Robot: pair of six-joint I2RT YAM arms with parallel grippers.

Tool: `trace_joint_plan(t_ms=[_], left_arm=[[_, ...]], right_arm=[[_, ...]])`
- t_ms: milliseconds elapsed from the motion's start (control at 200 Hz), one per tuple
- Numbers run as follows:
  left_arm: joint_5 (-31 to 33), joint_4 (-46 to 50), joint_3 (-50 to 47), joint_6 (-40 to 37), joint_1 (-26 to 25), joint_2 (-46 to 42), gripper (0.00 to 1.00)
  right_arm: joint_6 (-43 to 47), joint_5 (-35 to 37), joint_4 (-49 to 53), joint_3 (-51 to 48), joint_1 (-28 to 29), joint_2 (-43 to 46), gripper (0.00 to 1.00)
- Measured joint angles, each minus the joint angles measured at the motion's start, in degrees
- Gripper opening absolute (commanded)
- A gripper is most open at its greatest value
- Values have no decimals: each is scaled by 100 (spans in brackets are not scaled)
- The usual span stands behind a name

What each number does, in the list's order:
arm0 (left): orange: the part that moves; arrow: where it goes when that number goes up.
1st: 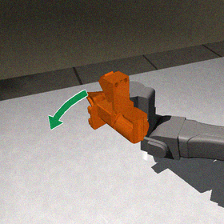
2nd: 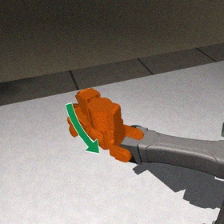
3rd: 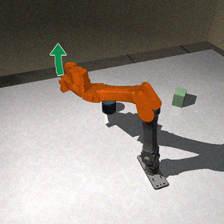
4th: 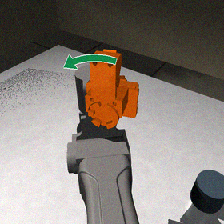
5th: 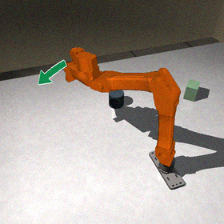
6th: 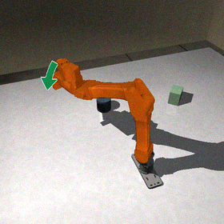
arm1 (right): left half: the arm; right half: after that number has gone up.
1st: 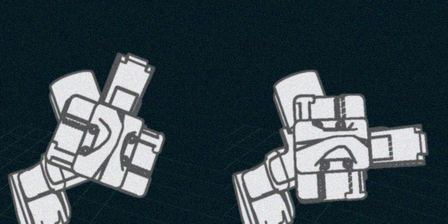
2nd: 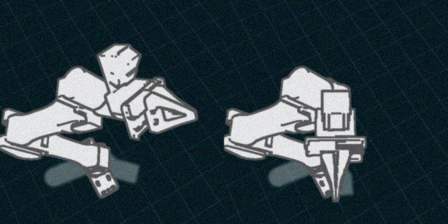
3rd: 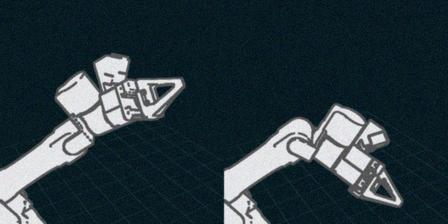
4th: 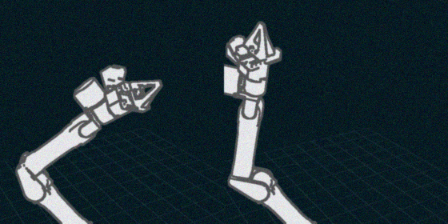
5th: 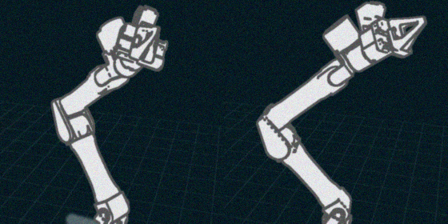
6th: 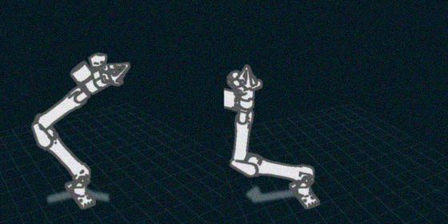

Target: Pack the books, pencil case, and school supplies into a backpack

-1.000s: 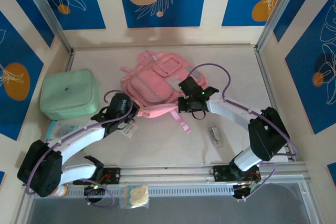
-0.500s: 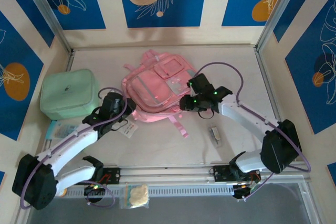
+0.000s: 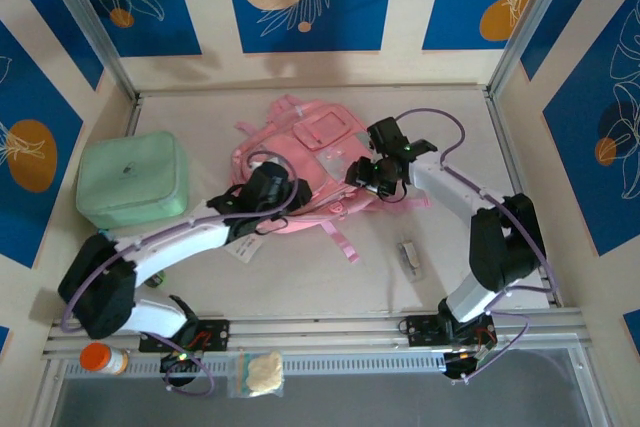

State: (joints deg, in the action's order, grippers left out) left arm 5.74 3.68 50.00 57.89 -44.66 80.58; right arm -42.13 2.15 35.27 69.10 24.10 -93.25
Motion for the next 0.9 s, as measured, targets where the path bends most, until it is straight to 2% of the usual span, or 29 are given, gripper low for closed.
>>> trace_joint_plan(t_ms=[130, 220, 330, 440, 520, 820, 900], left_arm=[[-22, -136, 264, -63, -175, 570, 41], [-13, -146, 278, -103, -232, 688, 39], [42, -146, 278, -146, -293, 699, 38], [50, -157, 223, -144, -328, 699, 37], [57, -155, 101, -144, -374, 699, 37], [149, -330, -503, -133, -522, 789, 34], [195, -396, -551, -131, -525, 815, 34]], right_arm=[[-334, -199, -118, 243, -190, -435, 53], [-511, -269, -223, 293, -238, -660, 53], [-708, -374, -334, 293, -236, -855, 47], [-841, -420, -396, 299, -238, -964, 35], [-870, -407, -442, 323, -238, -997, 32], [-1034, -411, -667, 291, -260, -1016, 2], [-1064, -422, -876, 221, -275, -997, 0]])
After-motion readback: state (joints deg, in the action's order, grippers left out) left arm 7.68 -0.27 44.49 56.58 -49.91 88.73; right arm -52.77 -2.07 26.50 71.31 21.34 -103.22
